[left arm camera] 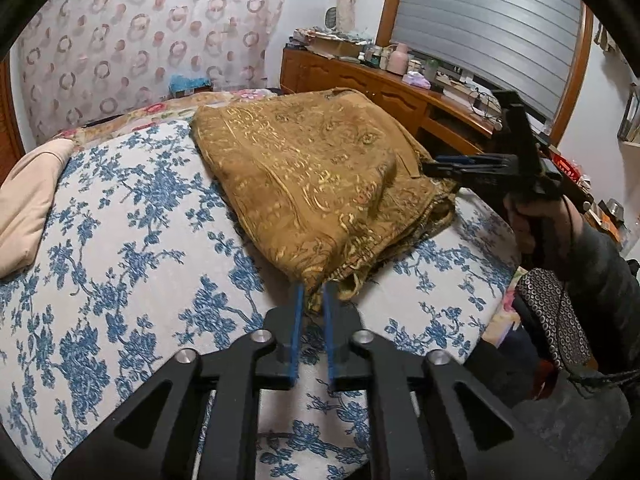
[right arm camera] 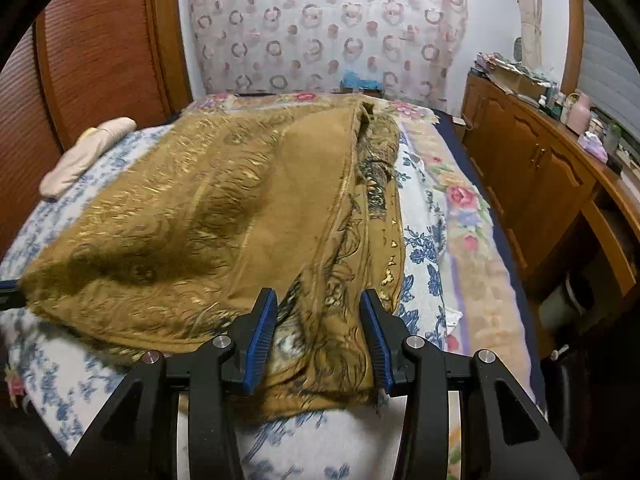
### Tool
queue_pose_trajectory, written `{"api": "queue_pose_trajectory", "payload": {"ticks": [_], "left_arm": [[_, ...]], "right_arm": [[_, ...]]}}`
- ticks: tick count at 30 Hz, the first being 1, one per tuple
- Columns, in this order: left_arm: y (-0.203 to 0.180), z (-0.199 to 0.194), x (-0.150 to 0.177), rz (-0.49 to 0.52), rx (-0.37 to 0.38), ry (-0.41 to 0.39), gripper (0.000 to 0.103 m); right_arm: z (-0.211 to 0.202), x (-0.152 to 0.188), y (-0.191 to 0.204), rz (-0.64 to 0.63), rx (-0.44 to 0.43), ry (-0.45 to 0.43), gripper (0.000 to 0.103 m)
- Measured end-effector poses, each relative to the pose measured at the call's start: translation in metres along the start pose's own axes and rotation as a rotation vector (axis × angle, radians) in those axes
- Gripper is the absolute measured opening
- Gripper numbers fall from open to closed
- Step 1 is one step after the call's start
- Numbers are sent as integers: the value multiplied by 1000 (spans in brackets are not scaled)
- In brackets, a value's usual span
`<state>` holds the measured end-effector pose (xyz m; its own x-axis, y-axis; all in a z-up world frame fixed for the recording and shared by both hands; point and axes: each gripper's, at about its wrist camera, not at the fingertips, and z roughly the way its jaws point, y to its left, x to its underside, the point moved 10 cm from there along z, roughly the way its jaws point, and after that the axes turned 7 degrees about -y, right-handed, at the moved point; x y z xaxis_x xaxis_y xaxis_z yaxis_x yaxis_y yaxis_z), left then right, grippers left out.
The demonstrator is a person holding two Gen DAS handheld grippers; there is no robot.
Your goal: Fold small clothes
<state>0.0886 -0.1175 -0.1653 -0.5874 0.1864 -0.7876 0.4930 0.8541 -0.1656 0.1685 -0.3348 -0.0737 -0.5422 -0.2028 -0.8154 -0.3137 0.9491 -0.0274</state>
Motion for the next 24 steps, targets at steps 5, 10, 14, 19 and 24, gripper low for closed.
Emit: {"api": "queue_pose_trajectory", "payload": {"ticks": [5,10,14,19,24], "left_arm": [[7,-8,-10,-22,8,-43,41],[15,0,-17,-19,-17,-36,47],[18,12,-18,-25,-21,-21,49],[20,29,-16,-30,-17,15,49],[25,39,-13,-51,-22,35,49]], "right_arm": [[-8,8,7,24,-29,5,45],[-5,10,9,21,-23,5,45],[-5,4,7,15,-13,-16,45],[-5,-5,15,8,-29,-52,45],[10,1,21,-38,-21,-13,28]]}}
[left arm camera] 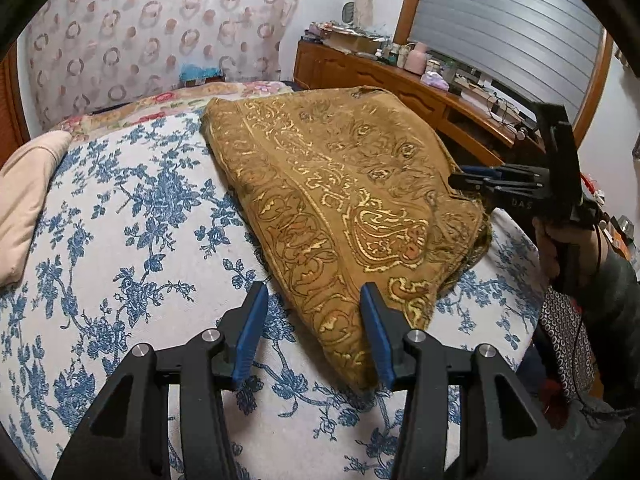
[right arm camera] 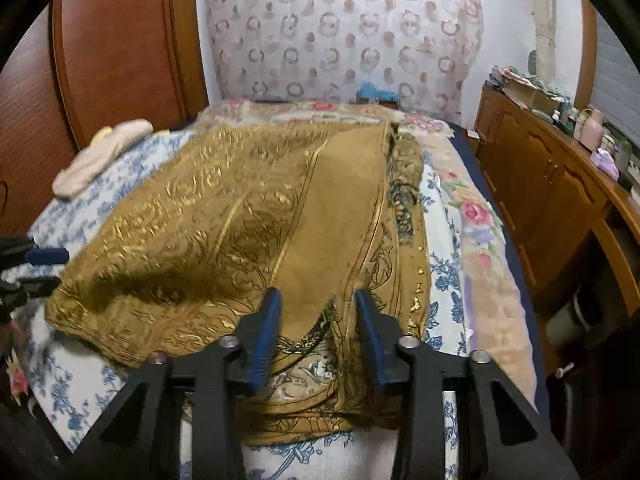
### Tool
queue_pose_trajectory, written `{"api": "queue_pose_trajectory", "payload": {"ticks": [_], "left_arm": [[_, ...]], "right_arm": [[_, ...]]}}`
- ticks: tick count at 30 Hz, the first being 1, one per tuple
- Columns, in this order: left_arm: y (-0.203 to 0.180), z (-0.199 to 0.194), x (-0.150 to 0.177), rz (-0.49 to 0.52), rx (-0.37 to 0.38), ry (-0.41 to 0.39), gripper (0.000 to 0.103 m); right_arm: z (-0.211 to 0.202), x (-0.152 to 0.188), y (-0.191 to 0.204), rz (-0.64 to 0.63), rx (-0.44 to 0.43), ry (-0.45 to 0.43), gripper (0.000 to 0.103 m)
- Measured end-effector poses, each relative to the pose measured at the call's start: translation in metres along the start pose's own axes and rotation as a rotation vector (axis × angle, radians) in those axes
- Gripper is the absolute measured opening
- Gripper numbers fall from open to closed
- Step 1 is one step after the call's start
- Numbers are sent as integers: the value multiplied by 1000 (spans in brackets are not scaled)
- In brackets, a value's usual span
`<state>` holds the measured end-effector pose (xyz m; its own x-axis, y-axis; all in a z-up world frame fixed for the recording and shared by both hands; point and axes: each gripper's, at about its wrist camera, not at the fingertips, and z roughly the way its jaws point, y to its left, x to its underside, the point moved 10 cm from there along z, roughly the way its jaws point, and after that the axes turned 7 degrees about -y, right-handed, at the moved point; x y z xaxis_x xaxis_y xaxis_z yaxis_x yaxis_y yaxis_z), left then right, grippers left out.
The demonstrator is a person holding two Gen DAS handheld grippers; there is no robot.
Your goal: Fold small clothes
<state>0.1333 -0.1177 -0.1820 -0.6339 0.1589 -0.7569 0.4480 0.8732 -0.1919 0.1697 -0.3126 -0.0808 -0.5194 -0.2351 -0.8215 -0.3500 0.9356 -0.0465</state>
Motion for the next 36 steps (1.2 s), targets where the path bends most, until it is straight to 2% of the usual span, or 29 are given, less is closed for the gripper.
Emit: {"api": "queue_pose_trajectory", "payload": {"ticks": [2,3,5,9,11,14,17,19,22,23,24,29,32,36], "left_arm": [[2,1,0,-7,-4,1,49],[3,1,0,-12,-5,0,49],[3,0,-1,-19,-8,-6,49],[4,-1,-5,-20,-15,-20,49],[5,-2,-12,-10,-27,-31,49],[10,1,-26,0,-27,-45,49],[22,13,-48,14,-45,-45,49],[33,24,-66,23,-66,-48,49],[47,43,-93,35,-80,-56,49],[52,49,-100,38,-87,-56,49],[57,55,-108,42,-94,-55,49],[79,91,-140,44,-86,-46,47],[88,111,-153,54,-81,-29,37],[95,136,-167,48,-49,-3,29]], "right_arm": [[3,1,-2,-13,2,12,9],[1,-1,-4,-10,-5,7,7],[-12,-6,-7,15,-33,-28,6],[-45,-14,-27,49,7,-96,6],[-51,-8,-34,69,3,-85,6],[-39,9,-33,47,11,-23,6],[-32,9,-31,38,21,-11,6],[-32,-1,-32,36,32,-24,12],[-30,-17,-37,31,56,-50,31],[-28,-22,-39,31,64,-59,40],[-26,-28,-39,34,62,-72,44],[1,-44,-31,22,11,-70,46],[21,-44,-26,-15,-9,-34,46],[46,-45,-22,-46,-38,10,46]]}}
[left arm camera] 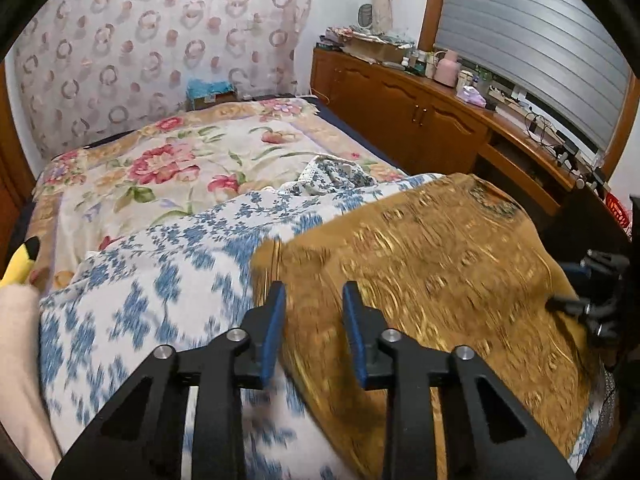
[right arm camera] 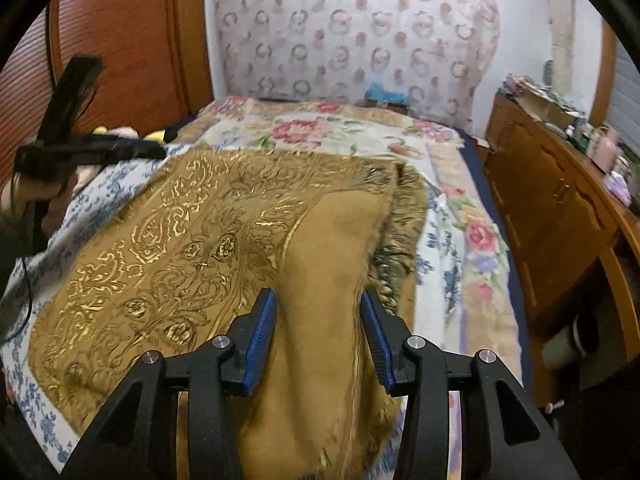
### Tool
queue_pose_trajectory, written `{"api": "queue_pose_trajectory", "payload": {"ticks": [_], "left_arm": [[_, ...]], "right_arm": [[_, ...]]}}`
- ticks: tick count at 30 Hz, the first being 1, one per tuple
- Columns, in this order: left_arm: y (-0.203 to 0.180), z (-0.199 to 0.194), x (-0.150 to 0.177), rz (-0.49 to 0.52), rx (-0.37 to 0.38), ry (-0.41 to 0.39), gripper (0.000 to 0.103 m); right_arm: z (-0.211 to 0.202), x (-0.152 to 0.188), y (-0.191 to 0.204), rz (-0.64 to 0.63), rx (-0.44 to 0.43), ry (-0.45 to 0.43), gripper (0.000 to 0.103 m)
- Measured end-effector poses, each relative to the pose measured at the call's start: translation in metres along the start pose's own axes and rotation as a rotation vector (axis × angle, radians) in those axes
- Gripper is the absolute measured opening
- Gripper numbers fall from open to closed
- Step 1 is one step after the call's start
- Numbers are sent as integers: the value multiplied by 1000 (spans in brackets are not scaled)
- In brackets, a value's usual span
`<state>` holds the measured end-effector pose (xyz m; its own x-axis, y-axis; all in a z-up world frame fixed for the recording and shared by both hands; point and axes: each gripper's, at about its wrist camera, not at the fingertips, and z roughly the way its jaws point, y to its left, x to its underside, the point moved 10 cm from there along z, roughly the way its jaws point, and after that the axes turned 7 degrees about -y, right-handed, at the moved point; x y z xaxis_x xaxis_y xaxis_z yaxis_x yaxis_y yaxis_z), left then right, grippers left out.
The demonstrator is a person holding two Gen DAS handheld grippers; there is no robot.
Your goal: Fold small clothes
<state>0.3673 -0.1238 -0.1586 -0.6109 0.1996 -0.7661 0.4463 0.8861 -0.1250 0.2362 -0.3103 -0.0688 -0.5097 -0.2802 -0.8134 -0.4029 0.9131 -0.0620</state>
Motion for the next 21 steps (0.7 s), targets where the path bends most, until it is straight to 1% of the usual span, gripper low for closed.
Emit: {"api": "queue_pose_trajectory", "payload": {"ticks": [2,3,5,7,9,10,11,13,17,18,19,20,21], "left_arm": [[1,12,-6,15,7,13,28],[1,18,-8,19,13,22,28],[0,30,-11,22,28,52,28],[0,44,-4,36,32,108,28],[0,52,2,51,19,142,30],[-2,54,3,68,23,138,33],[-3,54,3,76,30,136,38],[-8,55,2,84,39,141,41],[-11,60,-1,119,22,144,40],[-12,60,-2,124,21,144,38],[-13,61,-3,125,30,145,31],[-14,61,-4,124,36,147,16],[-14,61,-3,126,37,151,10]], "right_arm": [[9,2,-2,-8,-8,21,46],[12,-4,-6,-8,-11,28,46],[17,-3,-6,-11,-18,39,46],[20,-2,-6,-14,-20,46,46],[22,0,-7,-10,-19,41,47],[23,0,-7,-8,-18,34,47],[24,0,-8,-6,-17,34,47],[26,1,-4,-1,-17,34,47],[25,0,-6,0,-20,38,48],[24,0,-6,1,-20,38,48],[24,1,-6,2,-21,38,48],[24,1,-6,3,-23,38,48],[24,1,-6,4,-23,38,48]]}}
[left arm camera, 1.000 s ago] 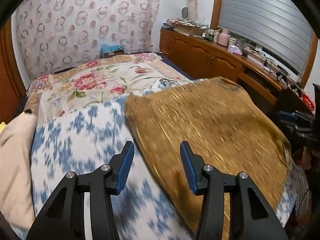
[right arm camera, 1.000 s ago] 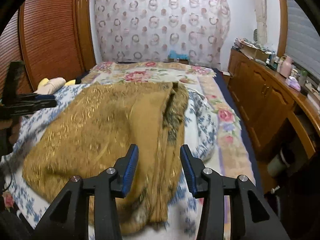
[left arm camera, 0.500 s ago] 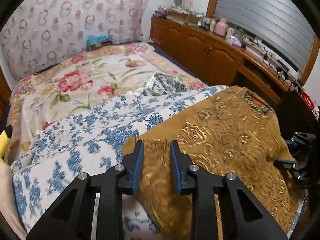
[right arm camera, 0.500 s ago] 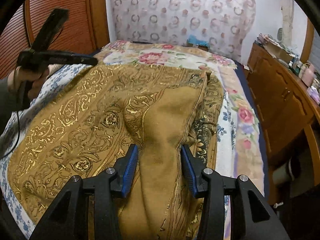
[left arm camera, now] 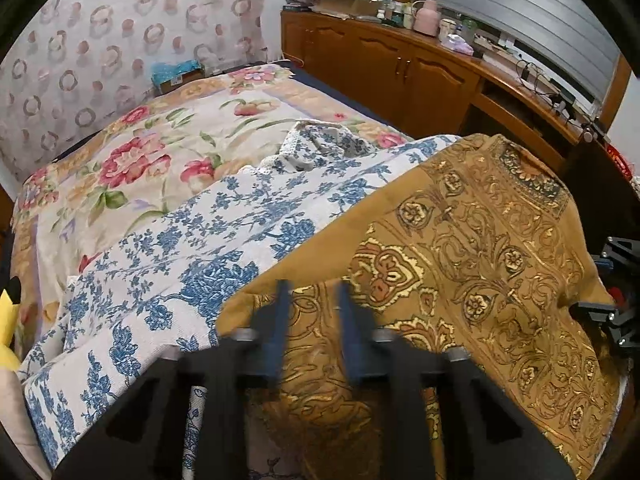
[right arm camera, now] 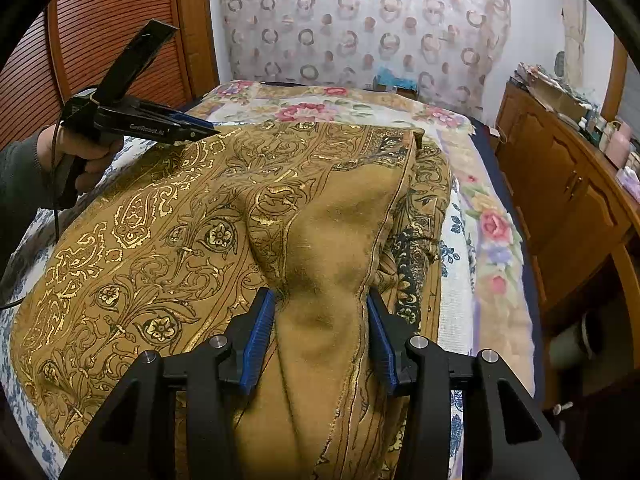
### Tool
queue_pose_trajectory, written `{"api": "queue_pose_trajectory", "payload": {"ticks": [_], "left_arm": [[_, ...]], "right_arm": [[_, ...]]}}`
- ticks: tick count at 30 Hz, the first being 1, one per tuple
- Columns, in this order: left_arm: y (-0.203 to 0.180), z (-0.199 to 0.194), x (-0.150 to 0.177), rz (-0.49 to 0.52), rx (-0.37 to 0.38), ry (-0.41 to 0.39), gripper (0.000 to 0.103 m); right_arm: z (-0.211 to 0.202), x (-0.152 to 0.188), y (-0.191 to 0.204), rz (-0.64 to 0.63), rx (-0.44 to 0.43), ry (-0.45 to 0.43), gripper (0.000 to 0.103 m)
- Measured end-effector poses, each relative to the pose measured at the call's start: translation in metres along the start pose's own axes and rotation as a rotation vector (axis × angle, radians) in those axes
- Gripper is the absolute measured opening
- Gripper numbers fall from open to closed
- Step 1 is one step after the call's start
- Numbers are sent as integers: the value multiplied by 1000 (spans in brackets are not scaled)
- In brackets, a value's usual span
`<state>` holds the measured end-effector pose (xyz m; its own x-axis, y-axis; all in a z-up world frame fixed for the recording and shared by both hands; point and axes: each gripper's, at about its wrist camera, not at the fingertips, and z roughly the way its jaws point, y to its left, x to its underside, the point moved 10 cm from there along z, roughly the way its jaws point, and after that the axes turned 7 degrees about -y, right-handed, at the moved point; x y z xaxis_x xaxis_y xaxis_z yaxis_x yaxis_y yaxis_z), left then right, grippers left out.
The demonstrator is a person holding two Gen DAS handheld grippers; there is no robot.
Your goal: Fold small clothes
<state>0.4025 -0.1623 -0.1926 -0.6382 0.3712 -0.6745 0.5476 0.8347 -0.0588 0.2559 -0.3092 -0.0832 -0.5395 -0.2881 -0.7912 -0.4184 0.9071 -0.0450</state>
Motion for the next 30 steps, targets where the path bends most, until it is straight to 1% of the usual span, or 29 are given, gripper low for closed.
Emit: {"api": "queue_pose_trajectory", "payload": {"ticks": [1,4,5,6,10,11,12,14,16,18,20,21,23,24,25,26,28,30], "left_arm": [[1,1,0,6,-10,4,3],[2,-3,1,23,-23,-6,1],[2,-6,-1,25,-28,-24,1],[5,-13,-5,20,-40,-59,1],[33,-36,-23,-77,-93,-172,1],[38,-39,-26,-87,-106,-184,1],[42,-39,-26,-93,-113,-190,1],[47,-35,-25,-105,-113,-175,1],[50,-32,-22,-104,-140,-165,1],[48,-34,-19,-122,-115,-156,3],[42,-41,-13,-117,-98,-152,18],[37,-46,-10,-105,-98,-155,23],[28,-58,-4,-77,-107,-161,40],[24,-64,-1,-69,-107,-167,42],[17,-72,4,-60,-104,-174,46],[14,-77,7,-56,-105,-177,54],[2,-89,16,-49,-106,-185,64],[-11,-98,27,-48,-96,-182,66]], "right_arm": [[0,0,0,0,1,0,48],[0,0,0,0,0,0,48],[0,0,1,1,-1,0,48],[0,0,1,1,-1,0,48],[0,0,1,-1,1,0,48],[0,1,1,-3,3,0,48],[0,0,1,-4,5,1,48],[0,1,1,-8,7,1,48],[0,1,1,-9,7,2,48],[-1,2,2,-10,7,1,48],[-1,2,2,-11,8,0,48],[-2,2,2,-14,12,-1,48],[-6,2,3,-19,24,-9,48],[-10,2,3,-15,30,-14,48],[-14,2,2,-9,34,-21,48],[-18,2,2,0,38,-28,48],[-25,4,4,8,44,-39,48],[-33,7,6,7,56,-48,48]]}}
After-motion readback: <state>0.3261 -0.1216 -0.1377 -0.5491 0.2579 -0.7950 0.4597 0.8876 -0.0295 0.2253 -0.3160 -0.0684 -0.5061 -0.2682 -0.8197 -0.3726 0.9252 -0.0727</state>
